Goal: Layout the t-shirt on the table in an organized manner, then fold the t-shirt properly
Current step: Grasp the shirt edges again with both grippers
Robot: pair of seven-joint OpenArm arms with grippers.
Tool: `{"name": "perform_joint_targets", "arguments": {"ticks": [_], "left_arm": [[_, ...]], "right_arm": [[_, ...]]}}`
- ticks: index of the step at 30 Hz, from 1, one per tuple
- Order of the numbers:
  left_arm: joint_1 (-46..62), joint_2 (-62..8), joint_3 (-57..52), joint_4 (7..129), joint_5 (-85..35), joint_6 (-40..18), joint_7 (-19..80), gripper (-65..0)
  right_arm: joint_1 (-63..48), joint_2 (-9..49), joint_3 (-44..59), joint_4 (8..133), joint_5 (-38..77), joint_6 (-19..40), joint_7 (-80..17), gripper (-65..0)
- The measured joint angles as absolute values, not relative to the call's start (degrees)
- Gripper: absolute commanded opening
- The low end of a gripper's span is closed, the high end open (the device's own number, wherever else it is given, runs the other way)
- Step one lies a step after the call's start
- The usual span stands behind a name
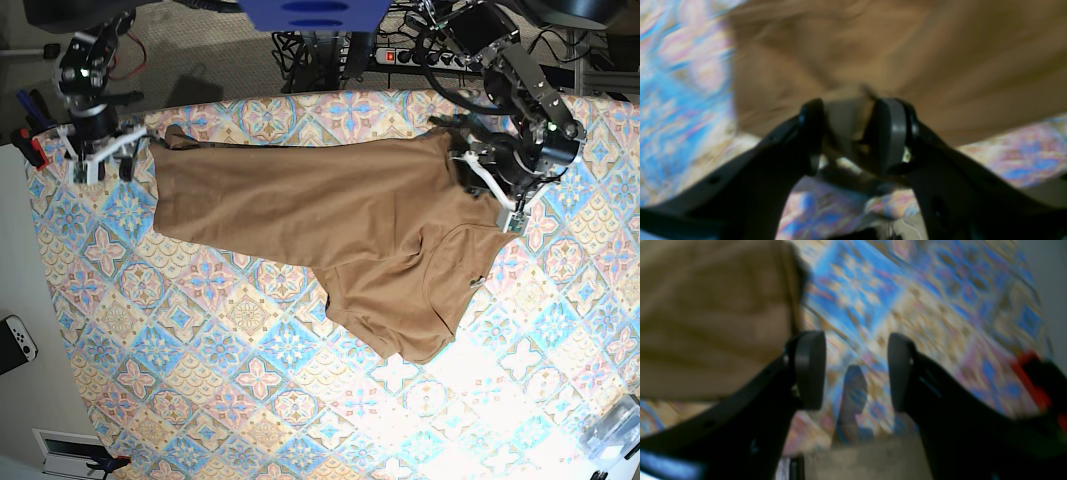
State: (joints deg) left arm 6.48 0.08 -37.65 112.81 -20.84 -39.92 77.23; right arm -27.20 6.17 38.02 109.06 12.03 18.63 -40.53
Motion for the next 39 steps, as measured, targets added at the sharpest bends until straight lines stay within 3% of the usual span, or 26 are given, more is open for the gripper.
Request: {"name": "perform_joint_targets", "arguments": {"ticks": [6, 11, 20, 27, 34, 39], "left_arm": [[7.9, -0.91, -37.15, 112.81, -38.02, -39.9, 77.03, -39.3], [8.82, -4.19, -37.6, 112.81, -45.45, -39.9, 77.54, -39.3], [-2.13, -3.66, -37.19, 112.53, -32.6, -39.92, 77.14, -39.4], [-9.82, -3.84, -36.56, 107.37, -18.35, -39.94, 77.1, -39.4], [-12.12, -4.47, -23.49, 101.56, -5.45, -40.1, 73.43, -39.4], [-11.68, -4.32, -20.08, 100.25, 1.96, -40.14, 69.23, -39.4]], "right_arm": [[-26.15, 6.44, 36.69, 109.06, 11.99, 18.44, -40.42, -36.9], [-26.3, 6.31, 35.59, 109.03, 11.99, 18.44, -40.49, -36.9], [-25.96, 6.31, 31.64, 109.01, 12.23, 18.61, -40.38, -36.9], [-12.75, 6.83, 29.85, 108.71, 12.45, 18.46, -39.16, -36.9], [-13.98, 6.61, 29.63, 101.82, 11.81, 18.22, -41.12, -36.9], [-12.82, 6.5, 29.3, 95.29, 12.6, 18.5, -39.86, -36.9]]}}
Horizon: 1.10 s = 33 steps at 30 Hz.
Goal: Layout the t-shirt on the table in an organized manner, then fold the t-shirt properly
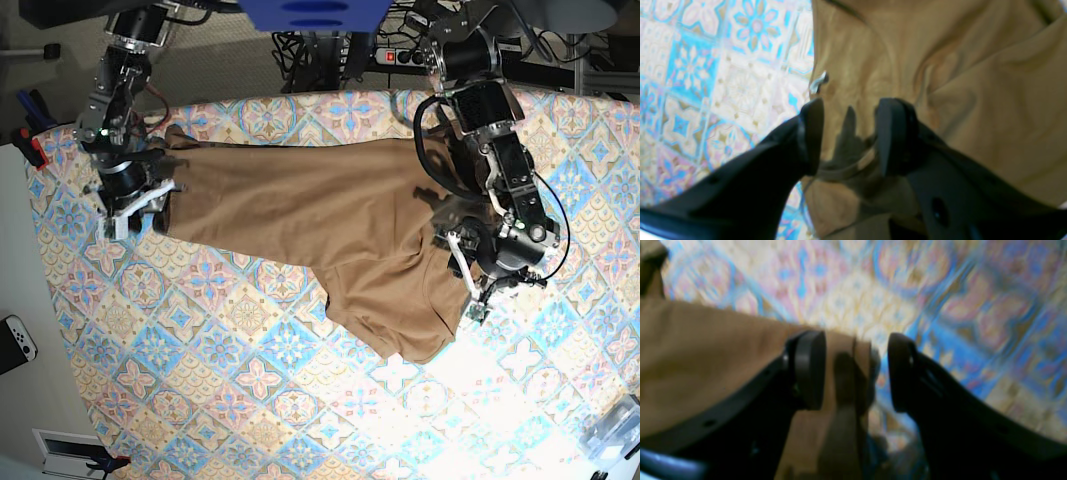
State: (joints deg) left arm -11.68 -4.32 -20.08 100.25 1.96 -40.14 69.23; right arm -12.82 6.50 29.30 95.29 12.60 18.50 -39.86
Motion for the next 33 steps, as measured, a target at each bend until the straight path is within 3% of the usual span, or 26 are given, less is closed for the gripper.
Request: {"name": "perform_joint_targets", "arguments": {"ticks": [4, 15, 17, 21, 27, 33], "left_arm": [[-11.77, -4.45, -20.1, 100.16, 2.04, -40.12, 68.53, -39.4], [-11.68, -4.47, -20.38, 100.16, 2.22, -40.12, 68.53, -39.4], [-11.33, -4.47, -20.36, 100.16, 2.22, -40.12, 68.53, -39.4], [-10.94, -4.47, -20.27, 99.7, 2.26, -40.12, 68.49, -39.4], [-10.79, -4.49, -20.43, 94.94, 2.28, -40.12, 68.55, -39.4], [-10.9, -4.47, -20.43, 91.85, 2.2, -40.12, 68.45, -39.4]], "right_arm": [[-13.52, 6.59, 29.56, 90.98, 12.05, 21.96, -40.36, -36.9], [-8.73, 6.66, 29.12, 83.79, 12.32, 22.06, -35.62, -38.0], [-9.56, 6.83, 26.92, 83.9, 11.7, 21.5, -36.25, -44.4], [-9.67, 7.22, 19.49, 86.98, 11.53, 21.69, -37.28, -65.0], [-9.58, 6.94, 17.78, 93.62, 6.7, 21.78, -42.87, -65.0], [-11.51, 6.83, 17.91, 104.47, -2.2, 22.59, -41.21, -65.0]]}}
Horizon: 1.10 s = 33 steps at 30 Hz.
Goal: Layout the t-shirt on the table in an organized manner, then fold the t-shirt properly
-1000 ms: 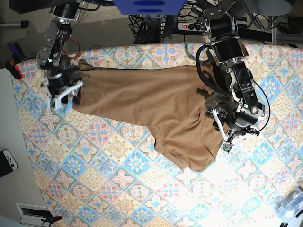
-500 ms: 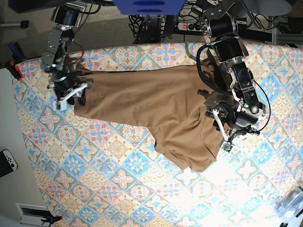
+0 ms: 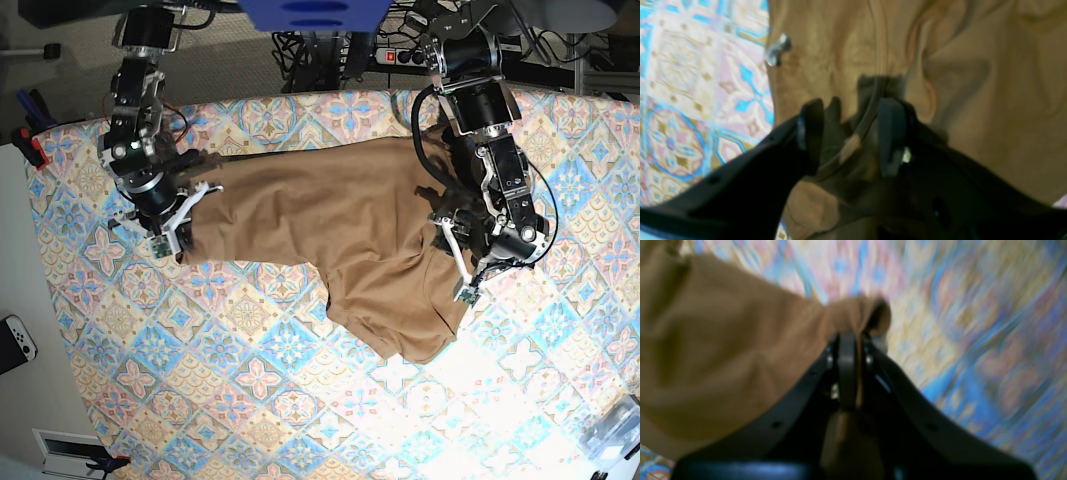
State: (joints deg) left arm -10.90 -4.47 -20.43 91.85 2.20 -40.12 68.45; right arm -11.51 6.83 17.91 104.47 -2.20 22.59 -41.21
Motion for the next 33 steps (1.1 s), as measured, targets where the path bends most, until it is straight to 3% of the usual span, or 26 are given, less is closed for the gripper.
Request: {"name": "perform_joint_targets", "arguments": {"ticks": [5, 13, 17, 22, 33], "left_arm": [[-10.9, -4.45, -20.51, 91.74, 2.11, -40.12, 68.36, -39.4], [-10.92, -4.47, -20.47, 91.74, 2.44, -40.12, 68.34, -39.4], [-10.92, -4.51, -20.47, 91.74, 2.48, -40.12, 68.36, -39.4], [-10.94, -4.47, -20.1, 91.74, 2.46, -40.14, 68.34, -39.4], [-17.5, -4.73, -20.16, 91.85, 1.63, -40.12, 67.88, -38.7]], "right_arm": [[-19.55, 5.98, 17.65, 109.12, -6.24, 22.24, -41.19, -65.0], [-29.98, 6.15, 12.64, 108.84, -6.24, 21.65, -28.45, -65.0], [-34.48, 5.58, 9.13, 105.84, -6.09, 23.09, -29.5, -65.0], [-32.95, 8.64, 6.09, 105.58, -8.86, 21.41, -28.51, -65.0], [-33.17, 8.08, 4.75, 105.58, -16.6, 22.52, -27.94, -65.0]]}}
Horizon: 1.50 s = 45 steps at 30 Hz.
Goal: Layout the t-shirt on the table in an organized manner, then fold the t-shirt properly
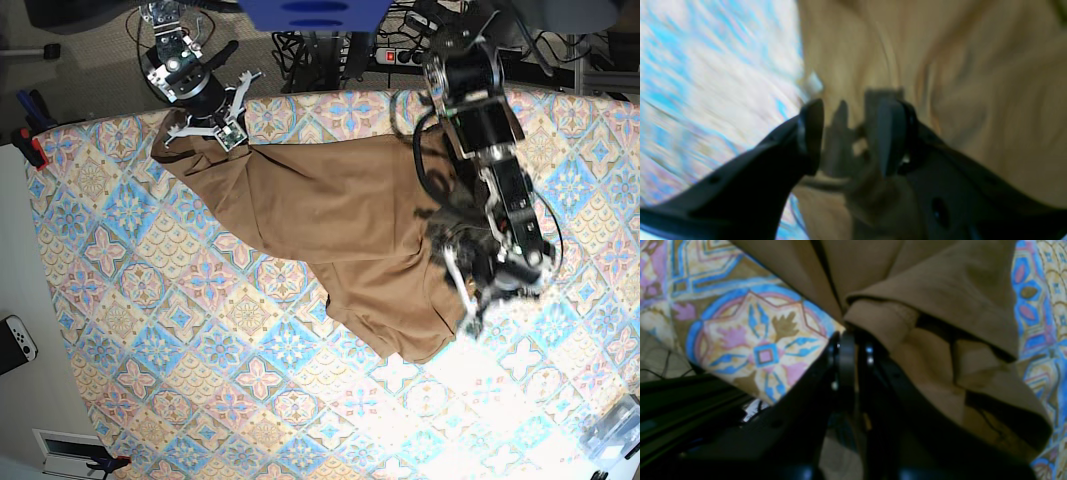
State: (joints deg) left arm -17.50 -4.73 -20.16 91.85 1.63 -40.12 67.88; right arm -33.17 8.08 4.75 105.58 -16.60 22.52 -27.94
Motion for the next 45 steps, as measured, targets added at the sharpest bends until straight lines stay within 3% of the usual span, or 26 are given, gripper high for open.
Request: {"name": "perform_joint_targets", "arguments": {"ticks": [5, 12, 18, 28, 31, 39, 42, 45], "left_arm": [[-20.99, -6.37, -20.21, 88.92, 3.14, -40.12, 60.73, -37.6], [-29.26, -7.44, -20.08, 72.84, 13.15, -40.12, 44.71, -20.6], [-35.07, -7.66, -20.4, 53.91, 20.58, -40.23, 23.31, -14.9], [-44.4, -11.99, -20.25, 23.53, 26.22, -40.14, 2.11, -14.9], [-43.79, -12.32, -18.28, 20.18, 28.01, -39.53, -2.7, -14.9], [-43.48, -11.94, -13.76, 16.93, 29.21, -39.9, -3.62, -15.7], [-42.59, -12.12, -11.55, 16.99, 29.15, -39.75, -3.9, -23.5], [-41.43, -12.01, -9.65, 16.97, 27.77, -39.46, -5.02, -38.3]], "right_arm": [[-33.19, 8.1, 4.82, 105.58, -16.58, 22.5, -27.92, -65.0], [-33.17, 8.1, 4.91, 105.58, -16.58, 22.52, -28.01, -65.0], [-33.19, 7.81, 4.91, 105.82, -16.43, 22.5, -29.47, -65.0], [-33.17, 7.79, 4.91, 106.34, -16.03, 22.52, -31.88, -65.0], [-33.17, 7.11, 4.91, 106.39, -16.14, 22.52, -32.12, -65.0], [-33.3, 6.35, 4.91, 106.39, -16.36, 22.06, -32.34, -65.0], [-33.3, 6.37, 4.93, 106.39, -16.34, 22.09, -32.29, -65.0], [-33.3, 6.28, 5.39, 106.39, -16.34, 22.11, -32.23, -65.0]]}}
